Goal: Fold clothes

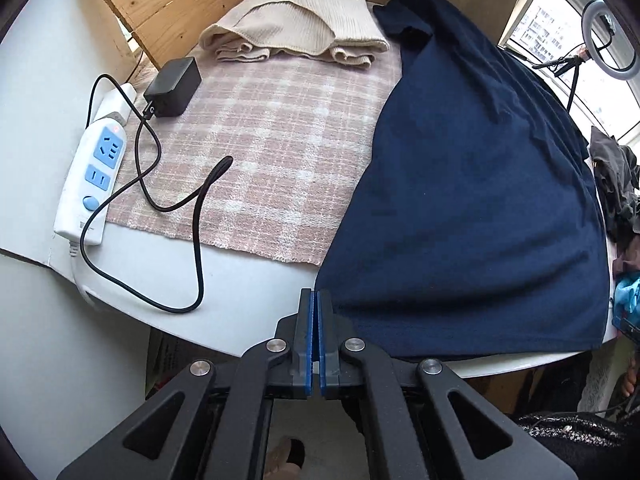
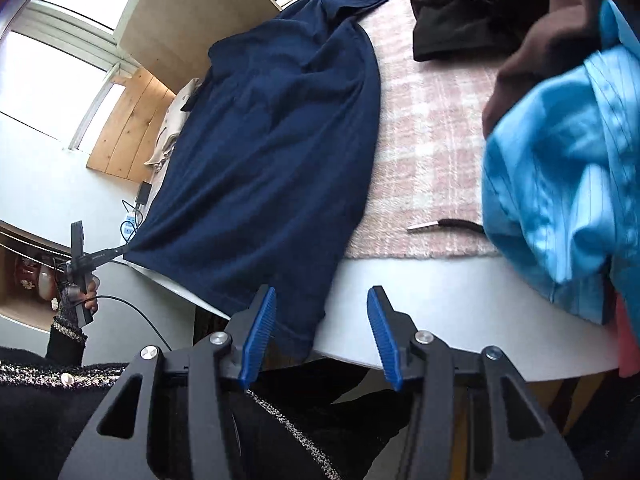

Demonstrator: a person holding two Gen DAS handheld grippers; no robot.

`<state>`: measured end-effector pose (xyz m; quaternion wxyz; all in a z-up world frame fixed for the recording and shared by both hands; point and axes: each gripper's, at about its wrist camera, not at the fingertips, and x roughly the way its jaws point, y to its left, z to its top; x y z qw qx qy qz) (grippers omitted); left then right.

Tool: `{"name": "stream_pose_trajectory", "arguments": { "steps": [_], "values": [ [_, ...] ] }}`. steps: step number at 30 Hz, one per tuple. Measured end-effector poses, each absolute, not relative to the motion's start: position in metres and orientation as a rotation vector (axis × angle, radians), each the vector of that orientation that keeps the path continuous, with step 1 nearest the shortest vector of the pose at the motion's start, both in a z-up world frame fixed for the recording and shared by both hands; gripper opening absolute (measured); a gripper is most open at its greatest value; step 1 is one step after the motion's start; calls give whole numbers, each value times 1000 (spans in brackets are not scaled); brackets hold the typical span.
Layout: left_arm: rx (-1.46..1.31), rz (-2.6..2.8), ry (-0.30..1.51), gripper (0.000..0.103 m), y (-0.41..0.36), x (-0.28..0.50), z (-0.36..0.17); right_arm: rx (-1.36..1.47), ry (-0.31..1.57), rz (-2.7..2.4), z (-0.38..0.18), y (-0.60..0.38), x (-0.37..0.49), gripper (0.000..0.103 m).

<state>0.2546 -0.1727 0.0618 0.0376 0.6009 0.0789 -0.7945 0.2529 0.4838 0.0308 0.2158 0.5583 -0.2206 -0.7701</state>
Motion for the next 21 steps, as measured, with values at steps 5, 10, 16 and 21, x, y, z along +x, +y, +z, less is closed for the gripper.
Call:
{"name": "stream_pose_trajectory", "arguments": {
  "steps": [5,10,16,21],
  "values": [
    [1856,-2406,231,1,-184,244,61,1498,-584,-2124,18,469,259,47],
    [1840,-2377,202,1,-192,229,61,1452,-573,-2063,12,446,254,47],
    [1870,-2381,136,1,-180,224,60,1402,-441,-2213,35,416,236,3],
    [1893,-2372,189,1,-185,226,52,1305,-431,-2051,66,371,210,9]
  ]
}}
